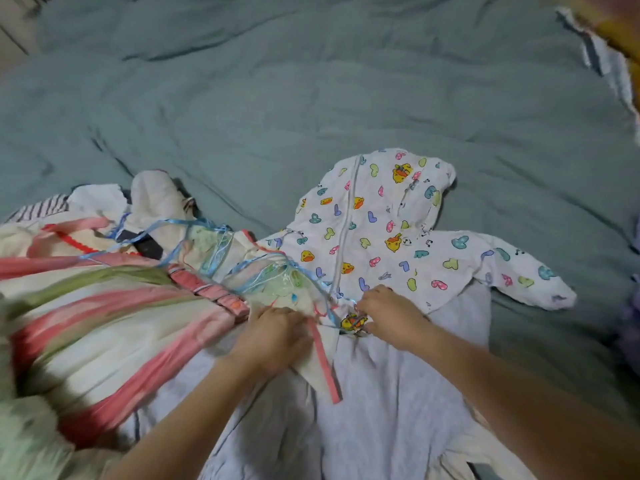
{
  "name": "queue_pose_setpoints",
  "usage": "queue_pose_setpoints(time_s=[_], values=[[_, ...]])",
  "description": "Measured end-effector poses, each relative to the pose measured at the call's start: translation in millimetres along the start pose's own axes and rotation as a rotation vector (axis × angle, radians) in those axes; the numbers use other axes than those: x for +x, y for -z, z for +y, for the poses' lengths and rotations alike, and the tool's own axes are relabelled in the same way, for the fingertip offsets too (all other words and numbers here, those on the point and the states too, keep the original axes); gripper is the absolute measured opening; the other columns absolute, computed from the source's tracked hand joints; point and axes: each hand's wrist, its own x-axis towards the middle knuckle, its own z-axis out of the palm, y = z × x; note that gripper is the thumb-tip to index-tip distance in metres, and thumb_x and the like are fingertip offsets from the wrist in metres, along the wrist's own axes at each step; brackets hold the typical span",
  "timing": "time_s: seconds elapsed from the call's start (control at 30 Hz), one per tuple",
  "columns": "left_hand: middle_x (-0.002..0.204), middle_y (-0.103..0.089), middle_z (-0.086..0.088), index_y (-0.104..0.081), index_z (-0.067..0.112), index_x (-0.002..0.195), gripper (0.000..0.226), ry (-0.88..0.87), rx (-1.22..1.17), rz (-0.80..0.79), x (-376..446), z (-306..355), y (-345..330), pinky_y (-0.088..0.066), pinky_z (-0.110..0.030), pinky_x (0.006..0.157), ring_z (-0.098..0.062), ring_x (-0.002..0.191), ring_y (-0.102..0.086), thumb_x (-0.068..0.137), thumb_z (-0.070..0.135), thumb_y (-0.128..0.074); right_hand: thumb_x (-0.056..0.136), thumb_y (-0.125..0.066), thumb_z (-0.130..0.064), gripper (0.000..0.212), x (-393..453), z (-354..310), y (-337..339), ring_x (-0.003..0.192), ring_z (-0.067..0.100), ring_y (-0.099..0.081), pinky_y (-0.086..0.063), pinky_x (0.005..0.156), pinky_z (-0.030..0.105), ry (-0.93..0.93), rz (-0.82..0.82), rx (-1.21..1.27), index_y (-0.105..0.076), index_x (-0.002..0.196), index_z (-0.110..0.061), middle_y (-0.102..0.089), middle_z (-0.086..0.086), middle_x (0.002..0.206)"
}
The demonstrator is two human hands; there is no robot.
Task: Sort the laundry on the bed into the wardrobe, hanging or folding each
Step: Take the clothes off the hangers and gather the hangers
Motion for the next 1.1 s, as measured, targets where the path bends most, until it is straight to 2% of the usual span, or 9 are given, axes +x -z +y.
queue_pose_setpoints(time_s=[0.17,0.33,0.43,0.53,0.73,0.83,0.93,1.03,1.1], values=[[0.135,-0.052,0.002,-0.048,0.020,0.138,0.052,-0.101,-0.220,0.213,14.8,11.1,15.4,-0.031,-0.023,0.102,-0.018,0.124,-0.047,0.091,0.042,-0.057,0.085,-0.048,0.004,0.049,-16.9,22.0,7.1,0.098,0.029,-0.060,-0.050,0.078,0.038,-0.183,0.210,0.160,-0.035,0.129,-0.015,-0.057,0.007,0.109],[0.146,-0.045,0.006,-0.038,0.029,0.146,0.066,-0.173,-0.071,0.139,45.0,46.0,18.1,-0.022,-0.032,0.114,-0.019,0.136,-0.037,0.087,0.052,-0.059,0.086,-0.059,-0.021,0.017,-43.5,67.5,39.9,0.091,0.019,-0.051,-0.031,0.071,0.028,-0.162,0.174,0.307,-0.044,0.092,-0.023,-0.052,-0.006,0.088],[0.110,-0.069,0.009,-0.067,0.034,0.112,0.031,-0.134,-0.018,0.180,52.1,65.7,26.6,-0.041,-0.025,0.087,-0.015,0.105,-0.059,0.086,0.049,-0.059,0.081,-0.057,-0.041,0.021,-72.1,95.0,58.4,0.086,0.016,-0.046,-0.024,0.068,0.027,-0.125,0.128,0.268,-0.048,0.083,-0.022,-0.047,-0.009,0.081],[0.094,-0.070,0.009,-0.069,0.030,0.097,0.023,-0.093,-0.099,0.106,46.1,78.2,37.9,-0.044,-0.025,0.071,-0.012,0.089,-0.062,0.087,0.049,-0.059,0.075,-0.077,-0.041,0.031,-104.7,120.4,70.1,0.079,0.017,-0.048,-0.035,0.071,0.032,-0.235,0.172,0.341,-0.053,0.071,-0.022,-0.054,-0.003,0.078],[0.110,-0.063,0.001,-0.066,0.012,0.106,0.036,-0.200,-0.639,0.052,5.5,124.5,72.7,-0.037,-0.010,0.092,-0.011,0.104,-0.053,0.101,0.036,-0.040,0.072,-0.081,-0.033,0.050,-171.5,130.0,104.8,0.052,0.007,-0.027,-0.022,0.054,0.025,-0.376,0.383,0.777,-0.039,0.049,-0.017,-0.031,-0.006,0.052],[0.118,-0.059,0.011,-0.059,0.026,0.121,0.035,-0.203,-0.519,0.093,-10.0,147.5,92.4,-0.040,-0.022,0.098,-0.004,0.109,-0.053,0.095,0.047,-0.050,0.077,-0.078,-0.028,0.050,-195.3,119.9,123.8,0.051,0.006,-0.023,-0.016,0.049,0.023,-0.361,0.474,0.838,-0.039,0.051,-0.011,-0.025,-0.003,0.055],[0.084,-0.061,0.009,-0.061,0.025,0.092,0.023,-0.257,-0.450,0.136,-24.4,167.9,118.2,-0.046,-0.032,0.077,-0.010,0.076,-0.054,0.095,0.045,-0.050,0.078,-0.077,-0.026,0.044,-219.6,108.3,151.0,0.048,0.005,-0.026,-0.018,0.048,0.023,-0.392,0.527,0.876,-0.048,0.052,-0.005,-0.031,-0.005,0.052],[0.058,-0.034,0.009,-0.039,0.018,0.065,0.037,-0.341,-0.568,0.206,-48.4,196.3,146.9,-0.031,-0.026,0.054,-0.008,0.055,-0.030,0.099,0.027,-0.051,0.080,-0.075,-0.025,0.042,-241.6,99.0,175.3,0.047,0.003,-0.033,-0.024,0.050,0.025,-0.451,0.687,0.925,-0.045,0.051,-0.019,-0.038,-0.013,0.046],[0.059,-0.033,0.004,-0.041,0.012,0.064,0.038,-0.361,-0.696,0.270,-67.6,215.2,161.7,-0.030,-0.021,0.050,-0.008,0.054,-0.030,0.099,0.024,-0.053,0.080,-0.075,-0.027,0.019,-251.9,90.1,183.5,0.068,0.006,-0.051,-0.038,0.066,0.028,-0.530,0.857,0.814,-0.061,0.071,-0.020,-0.058,-0.010,0.071]])
